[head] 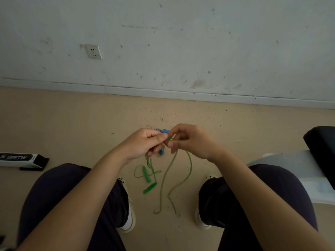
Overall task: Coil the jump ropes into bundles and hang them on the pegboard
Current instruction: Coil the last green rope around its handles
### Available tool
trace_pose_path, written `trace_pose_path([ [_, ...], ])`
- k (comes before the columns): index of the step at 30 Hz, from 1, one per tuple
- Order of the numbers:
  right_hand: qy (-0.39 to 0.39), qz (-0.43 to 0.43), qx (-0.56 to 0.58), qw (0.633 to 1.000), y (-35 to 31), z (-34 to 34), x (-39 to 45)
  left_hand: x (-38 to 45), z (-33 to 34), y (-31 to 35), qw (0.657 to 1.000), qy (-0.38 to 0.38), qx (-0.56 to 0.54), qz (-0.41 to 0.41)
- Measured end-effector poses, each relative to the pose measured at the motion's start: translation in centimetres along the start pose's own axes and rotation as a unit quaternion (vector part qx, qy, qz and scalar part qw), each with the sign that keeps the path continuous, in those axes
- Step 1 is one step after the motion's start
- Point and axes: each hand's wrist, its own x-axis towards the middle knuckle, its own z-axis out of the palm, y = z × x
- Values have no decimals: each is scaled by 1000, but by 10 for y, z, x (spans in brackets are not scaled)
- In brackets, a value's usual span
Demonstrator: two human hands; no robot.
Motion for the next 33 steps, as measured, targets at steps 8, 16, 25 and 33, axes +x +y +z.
trace_pose_path([
  [8, 125, 6, 11, 992, 0, -28, -5, -5, -37, -6, 994, 109, 26, -15],
  [16, -13, 14, 1, 1000, -9, -2, -3, -1, -11, -5, 999, 33, 18, 5],
  [25, 181, 25, 41, 982, 7, -36, 0, -6, -41, -12, 992, 112, 58, -20],
  [33, 4, 3, 6, 1000, -2, -2, 1, 0, -15, -8, 999, 30, 7, 15],
])
